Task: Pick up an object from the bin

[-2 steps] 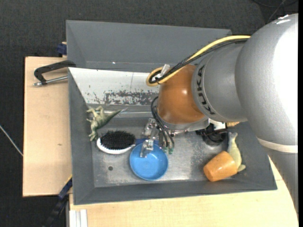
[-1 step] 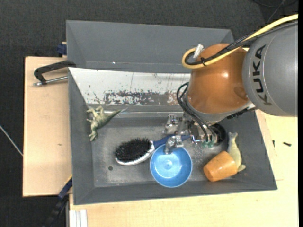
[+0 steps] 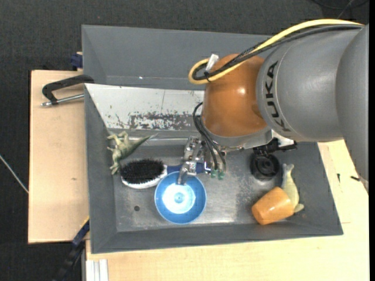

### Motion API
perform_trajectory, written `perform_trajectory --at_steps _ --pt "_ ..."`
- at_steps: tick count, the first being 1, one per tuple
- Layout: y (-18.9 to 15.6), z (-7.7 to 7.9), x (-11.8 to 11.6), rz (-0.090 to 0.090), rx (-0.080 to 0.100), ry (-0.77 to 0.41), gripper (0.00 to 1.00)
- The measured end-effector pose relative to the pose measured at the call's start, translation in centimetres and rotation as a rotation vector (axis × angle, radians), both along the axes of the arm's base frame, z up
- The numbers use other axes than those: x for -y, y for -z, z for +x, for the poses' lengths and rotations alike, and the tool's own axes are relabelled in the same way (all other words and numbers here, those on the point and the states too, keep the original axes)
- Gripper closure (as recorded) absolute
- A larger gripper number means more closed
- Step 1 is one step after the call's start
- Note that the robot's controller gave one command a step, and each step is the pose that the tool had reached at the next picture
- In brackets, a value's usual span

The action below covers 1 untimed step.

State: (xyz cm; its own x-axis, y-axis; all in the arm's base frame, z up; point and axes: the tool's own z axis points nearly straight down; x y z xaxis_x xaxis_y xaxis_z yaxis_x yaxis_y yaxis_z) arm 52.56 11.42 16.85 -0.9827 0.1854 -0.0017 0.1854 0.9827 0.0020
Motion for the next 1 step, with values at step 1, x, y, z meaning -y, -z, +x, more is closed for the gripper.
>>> perform_trajectory --at_steps 1 --pt "-6.04 -0.74 -0.53 0.001 0.007 0.003 1.00"
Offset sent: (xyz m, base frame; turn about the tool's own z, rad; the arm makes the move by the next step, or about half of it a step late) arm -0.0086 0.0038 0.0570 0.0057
